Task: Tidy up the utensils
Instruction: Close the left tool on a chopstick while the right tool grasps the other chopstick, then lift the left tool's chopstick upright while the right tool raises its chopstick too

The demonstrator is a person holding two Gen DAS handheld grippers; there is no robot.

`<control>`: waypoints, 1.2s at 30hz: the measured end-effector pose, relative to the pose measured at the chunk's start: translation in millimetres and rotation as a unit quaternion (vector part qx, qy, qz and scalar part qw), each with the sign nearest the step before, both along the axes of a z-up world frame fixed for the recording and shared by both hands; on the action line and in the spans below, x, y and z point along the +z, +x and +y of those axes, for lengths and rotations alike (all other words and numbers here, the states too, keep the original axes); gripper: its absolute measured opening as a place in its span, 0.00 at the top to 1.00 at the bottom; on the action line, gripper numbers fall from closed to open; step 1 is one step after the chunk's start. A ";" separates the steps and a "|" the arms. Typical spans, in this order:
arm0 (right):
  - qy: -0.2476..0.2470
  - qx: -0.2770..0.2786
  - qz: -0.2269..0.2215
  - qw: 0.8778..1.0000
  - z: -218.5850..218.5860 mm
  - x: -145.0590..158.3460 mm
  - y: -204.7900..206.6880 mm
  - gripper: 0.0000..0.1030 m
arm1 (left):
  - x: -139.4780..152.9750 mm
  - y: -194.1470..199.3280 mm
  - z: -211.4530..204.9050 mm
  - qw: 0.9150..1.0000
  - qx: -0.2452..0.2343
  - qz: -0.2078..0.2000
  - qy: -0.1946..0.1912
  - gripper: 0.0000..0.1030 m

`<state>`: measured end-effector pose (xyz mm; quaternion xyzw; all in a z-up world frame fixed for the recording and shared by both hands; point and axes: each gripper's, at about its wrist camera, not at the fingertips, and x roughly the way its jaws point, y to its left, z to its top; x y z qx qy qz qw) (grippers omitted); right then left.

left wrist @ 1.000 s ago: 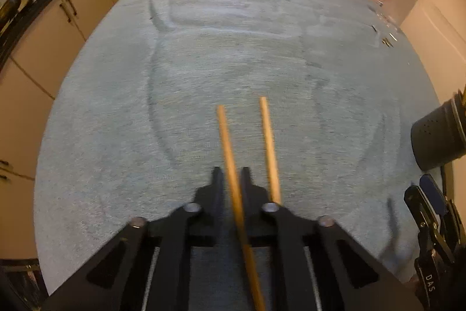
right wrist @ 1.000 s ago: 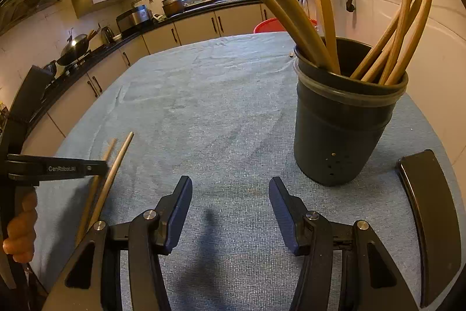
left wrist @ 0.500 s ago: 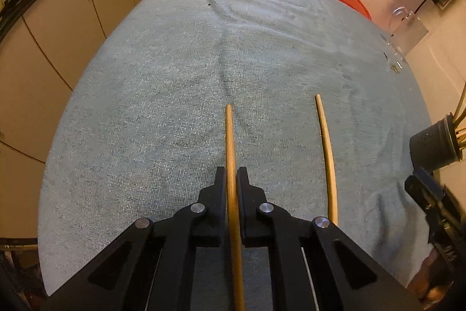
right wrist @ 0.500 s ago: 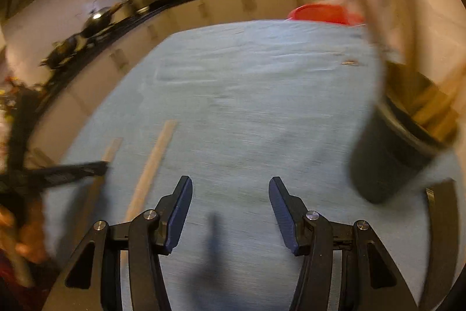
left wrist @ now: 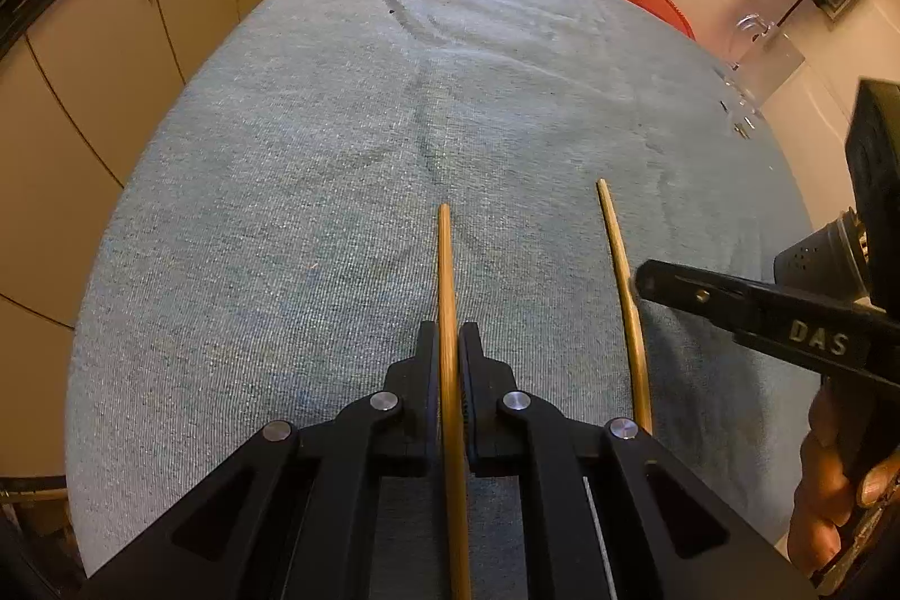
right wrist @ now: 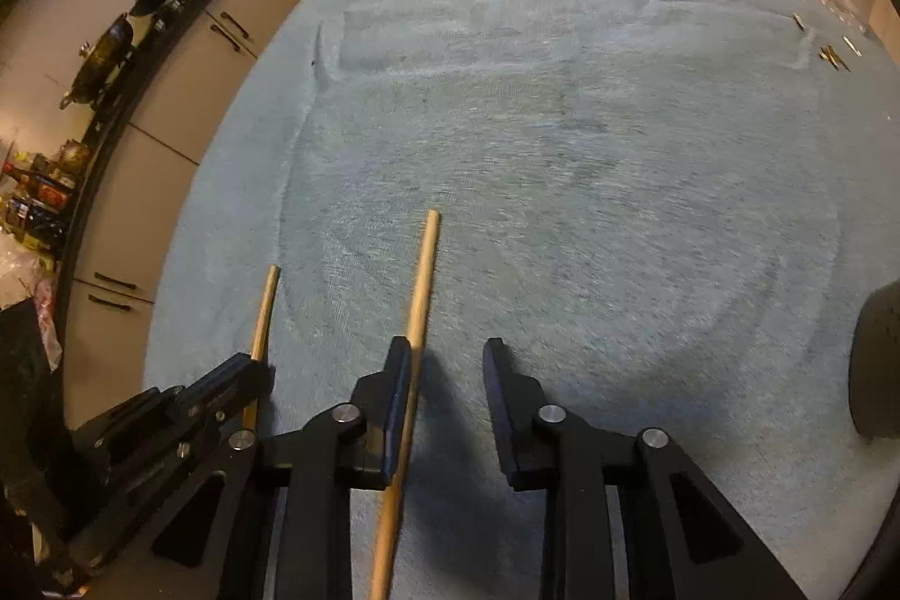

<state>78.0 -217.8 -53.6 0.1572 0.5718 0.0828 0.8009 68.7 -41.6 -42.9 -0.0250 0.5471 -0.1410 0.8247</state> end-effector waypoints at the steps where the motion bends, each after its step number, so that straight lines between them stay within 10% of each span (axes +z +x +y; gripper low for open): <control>1: -0.004 0.003 0.001 1.000 3.5 0.3 1.5 0.74 | 0.0 0.0 0.2 1.000 0.000 0.000 -0.001 0.92; 9: -0.073 0.031 0.002 0.997 29.4 3.3 11.8 0.91 | -0.3 1.0 -0.7 1.000 -0.001 0.000 -0.003 0.92; 15: -0.028 0.017 -0.022 0.999 12.0 12.8 2.9 0.93 | 3.7 2.2 -3.3 1.000 0.002 -0.002 -0.005 0.94; 36: -0.020 -0.001 -0.298 0.954 -14.9 137.7 -134.4 0.93 | 117.1 -50.5 -8.6 0.988 -0.007 -0.151 -0.044 0.94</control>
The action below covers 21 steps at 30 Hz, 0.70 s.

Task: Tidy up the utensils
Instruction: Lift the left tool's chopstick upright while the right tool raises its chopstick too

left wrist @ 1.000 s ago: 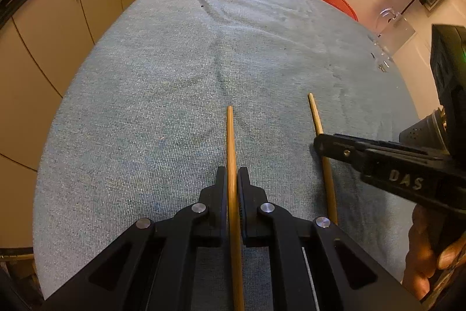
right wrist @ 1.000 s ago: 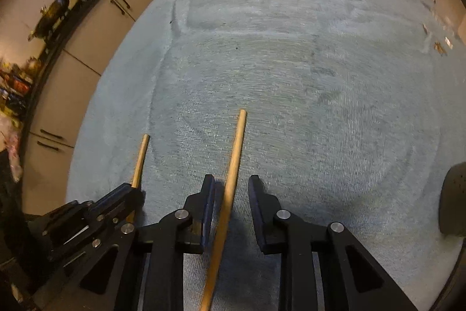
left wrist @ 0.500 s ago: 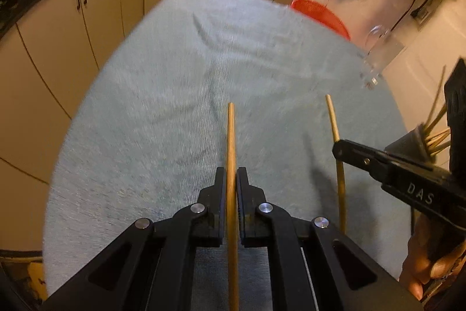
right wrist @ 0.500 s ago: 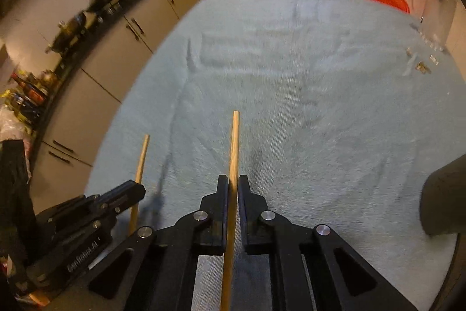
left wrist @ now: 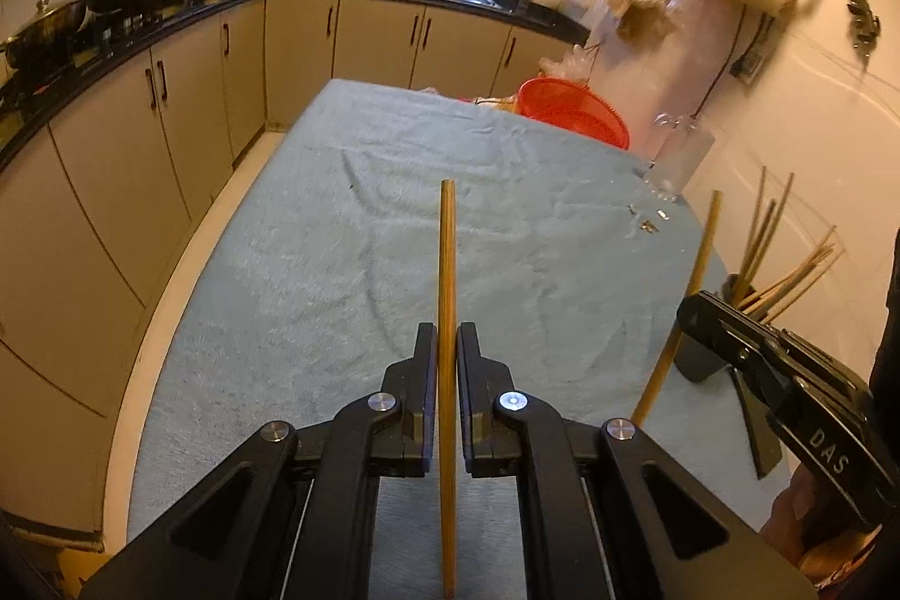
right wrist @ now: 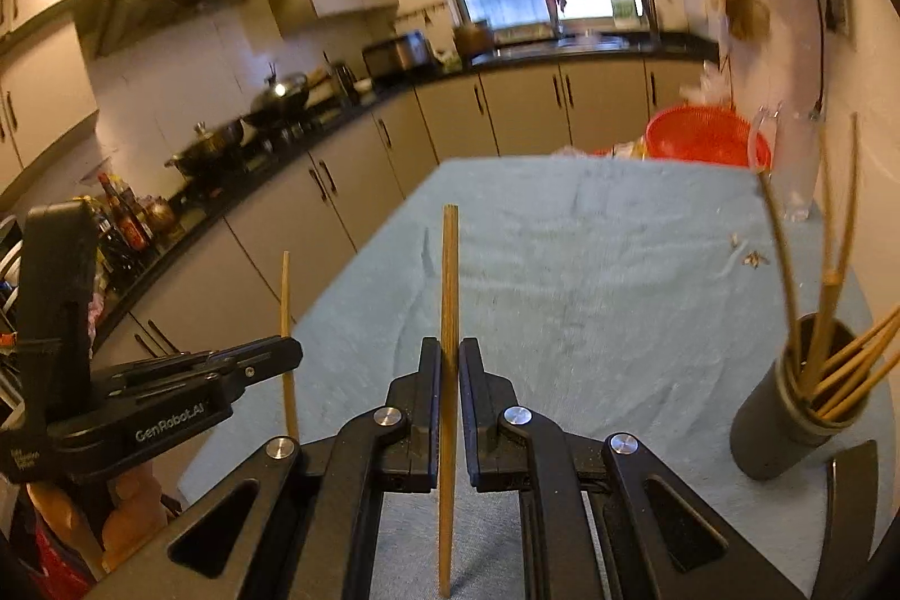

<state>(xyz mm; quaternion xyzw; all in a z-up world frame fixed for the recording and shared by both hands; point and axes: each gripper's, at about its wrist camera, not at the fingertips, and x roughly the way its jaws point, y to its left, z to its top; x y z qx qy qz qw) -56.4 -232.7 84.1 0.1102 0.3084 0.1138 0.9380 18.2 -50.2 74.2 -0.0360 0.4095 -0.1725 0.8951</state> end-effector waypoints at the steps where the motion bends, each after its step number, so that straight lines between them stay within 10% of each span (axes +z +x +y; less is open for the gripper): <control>1: 0.000 0.000 -0.005 1.000 0.7 2.0 -2.5 0.93 | 2.5 -1.6 -1.2 1.000 0.000 -0.003 0.000 0.94; 21: 0.014 -0.015 -0.029 0.999 -12.8 9.2 -16.9 0.93 | 23.2 -18.3 -5.8 1.000 -0.007 -0.025 -0.004 0.94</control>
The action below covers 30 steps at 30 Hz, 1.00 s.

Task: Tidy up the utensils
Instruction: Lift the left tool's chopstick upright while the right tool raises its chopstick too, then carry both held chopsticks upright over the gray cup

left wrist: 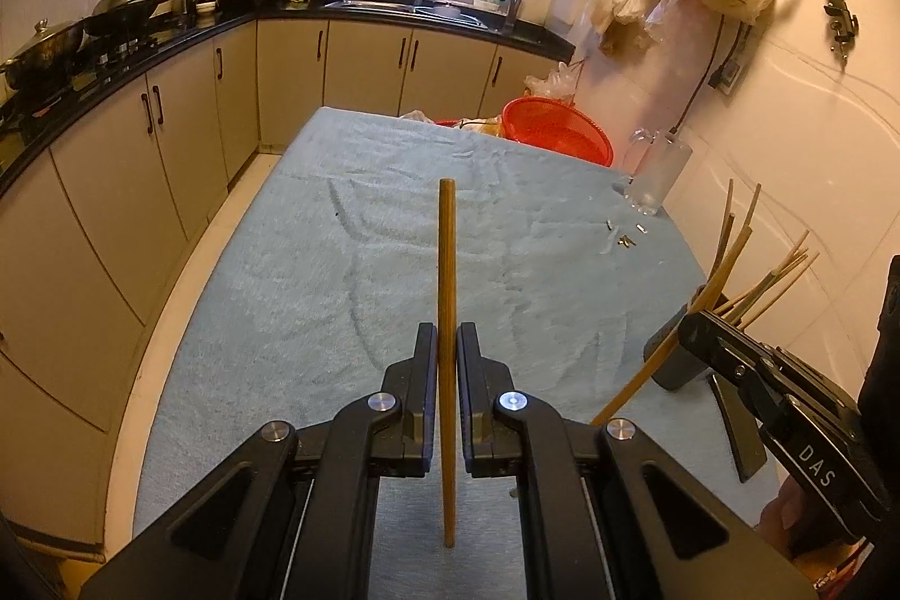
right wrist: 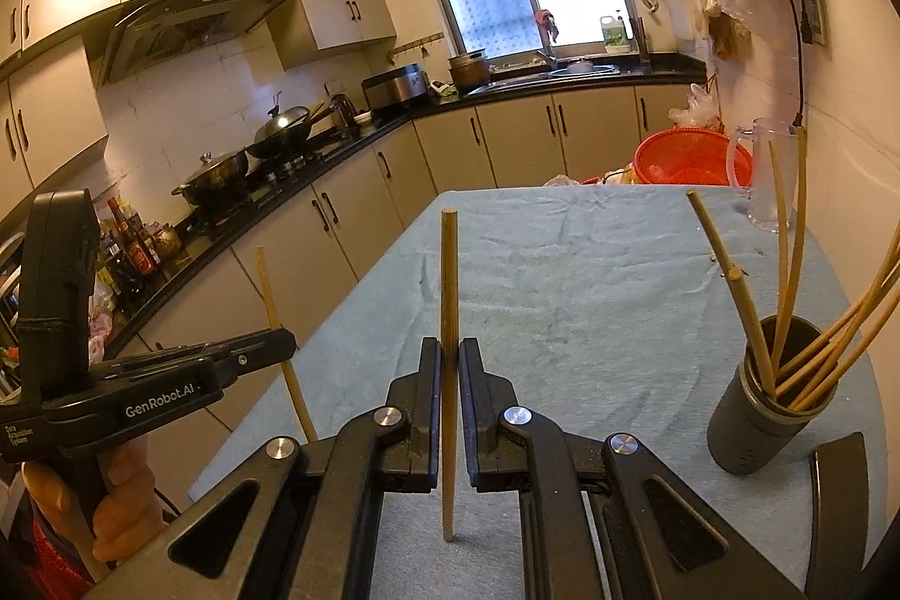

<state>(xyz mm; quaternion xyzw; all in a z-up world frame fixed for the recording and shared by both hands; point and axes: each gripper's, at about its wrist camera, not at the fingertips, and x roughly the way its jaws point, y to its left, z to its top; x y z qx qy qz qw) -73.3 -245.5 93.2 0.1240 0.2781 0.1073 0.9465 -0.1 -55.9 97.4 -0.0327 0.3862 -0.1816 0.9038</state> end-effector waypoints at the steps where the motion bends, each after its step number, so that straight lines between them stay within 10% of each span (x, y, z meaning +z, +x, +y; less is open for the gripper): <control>1: 0.000 0.000 0.000 1.000 -0.2 -0.1 -0.4 0.93 | 0.8 -0.4 -0.2 1.000 0.000 -0.001 -0.001 0.94; 30: 0.018 -0.026 -0.026 0.999 -19.2 19.3 -33.9 0.93 | 15.8 -3.8 -16.1 1.000 -0.018 -0.013 0.002 0.94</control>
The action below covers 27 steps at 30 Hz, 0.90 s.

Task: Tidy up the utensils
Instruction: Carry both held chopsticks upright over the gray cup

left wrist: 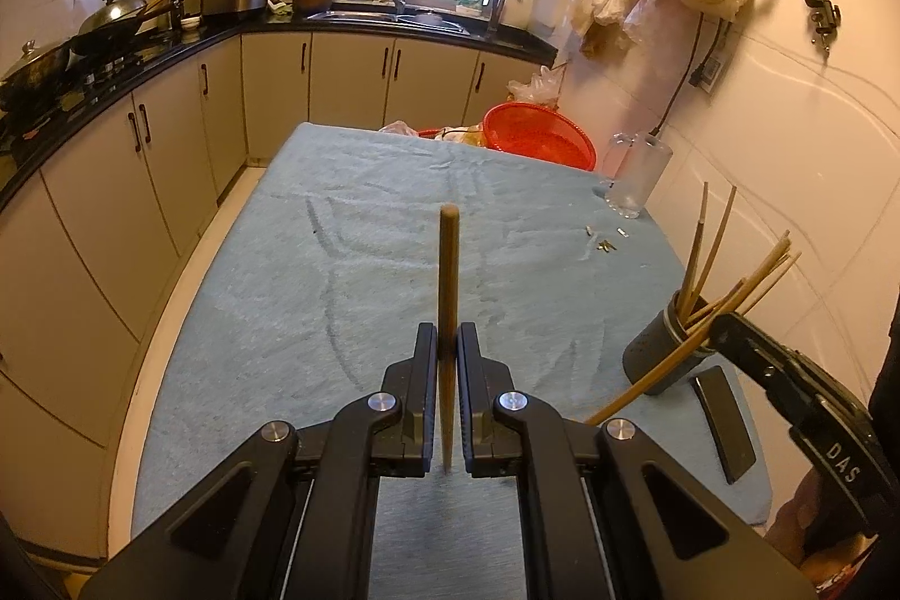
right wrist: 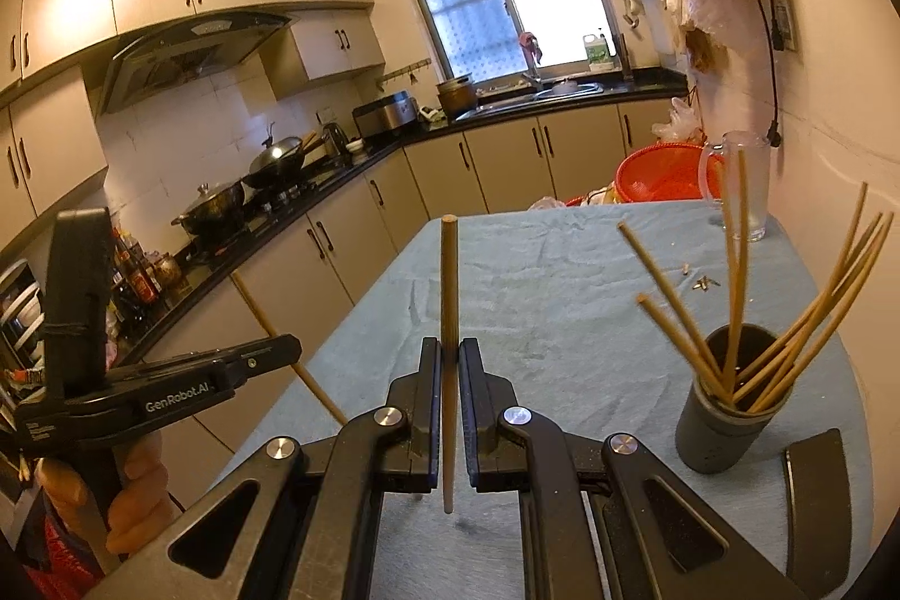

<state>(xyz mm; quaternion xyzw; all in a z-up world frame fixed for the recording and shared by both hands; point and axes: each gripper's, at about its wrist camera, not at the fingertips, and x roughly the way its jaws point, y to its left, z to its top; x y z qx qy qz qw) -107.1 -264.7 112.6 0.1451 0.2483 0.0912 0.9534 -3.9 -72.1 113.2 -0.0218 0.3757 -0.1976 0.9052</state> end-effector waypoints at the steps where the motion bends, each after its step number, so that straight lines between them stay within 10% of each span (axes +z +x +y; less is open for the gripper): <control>1: 0.003 -0.002 -0.002 1.000 -3.2 2.2 -3.4 0.93 | 0.9 0.2 -0.1 1.000 -0.002 0.000 0.000 0.94; 27: 0.012 -0.081 -0.064 0.995 -85.2 57.8 -99.8 0.93 | 57.1 -31.4 -60.6 0.994 -0.106 -0.026 -0.016 0.94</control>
